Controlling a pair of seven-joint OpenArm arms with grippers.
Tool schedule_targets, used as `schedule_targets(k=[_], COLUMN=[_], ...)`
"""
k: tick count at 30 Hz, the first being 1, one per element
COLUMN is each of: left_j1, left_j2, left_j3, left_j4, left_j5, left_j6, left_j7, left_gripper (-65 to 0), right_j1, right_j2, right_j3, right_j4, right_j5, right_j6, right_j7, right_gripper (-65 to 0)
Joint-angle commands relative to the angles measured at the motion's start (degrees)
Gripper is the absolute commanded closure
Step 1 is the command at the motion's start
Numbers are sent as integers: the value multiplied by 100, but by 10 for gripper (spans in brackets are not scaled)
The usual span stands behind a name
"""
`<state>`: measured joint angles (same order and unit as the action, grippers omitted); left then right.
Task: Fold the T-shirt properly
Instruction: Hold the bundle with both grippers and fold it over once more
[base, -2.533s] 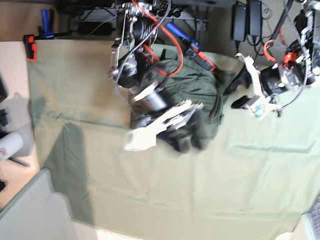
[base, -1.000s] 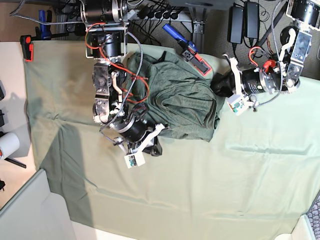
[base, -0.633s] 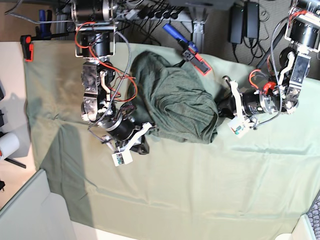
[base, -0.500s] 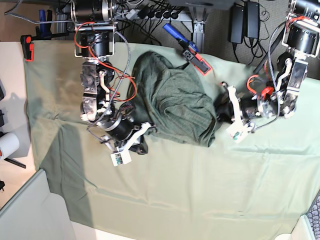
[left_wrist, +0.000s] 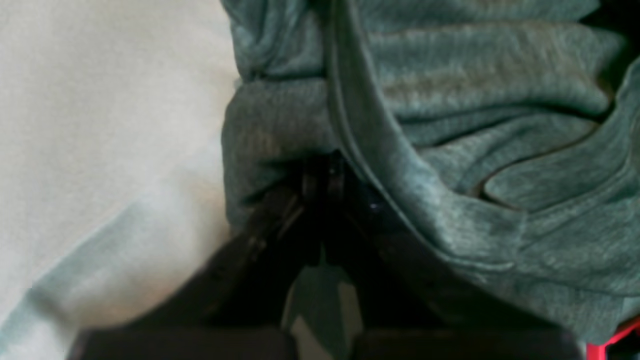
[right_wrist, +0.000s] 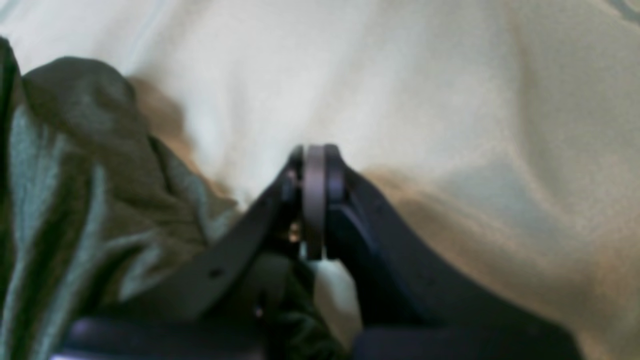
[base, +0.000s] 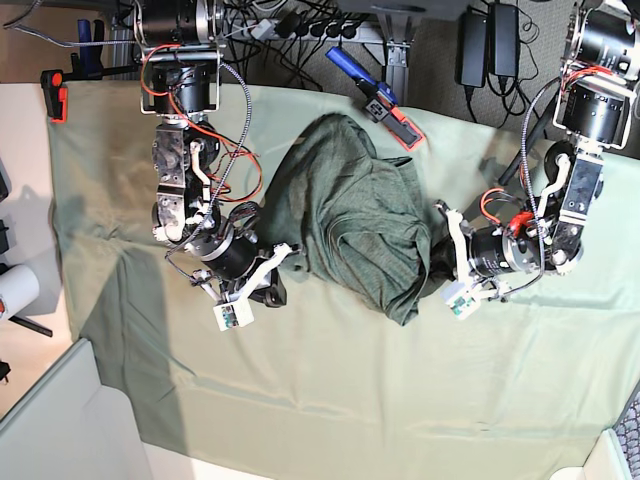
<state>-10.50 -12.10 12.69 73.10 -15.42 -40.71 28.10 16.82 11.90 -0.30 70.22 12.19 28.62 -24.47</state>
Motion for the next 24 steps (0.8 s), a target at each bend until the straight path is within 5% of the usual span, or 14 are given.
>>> schedule_targets(k=[1, 13, 24], left_j1=[-138, 614, 1705], left_j2=[-83, -802, -597], left_j3=[-22, -22, -9], left_j4=[70, 1919, 3099], left_j5=[-118, -800, -1377], left_j6=[71, 71, 71], left_j7=[55, 984, 1029], left_gripper=[0, 0, 0], right_j1=[142, 160, 160], right_j2=[48, 44, -17], right_j3=[24, 24, 22], right_j4=[87, 87, 87], right_j5=[70, 72, 68], right_j6=[28, 13, 13], right_j7=[133, 168, 326], right_gripper=[0, 0, 0])
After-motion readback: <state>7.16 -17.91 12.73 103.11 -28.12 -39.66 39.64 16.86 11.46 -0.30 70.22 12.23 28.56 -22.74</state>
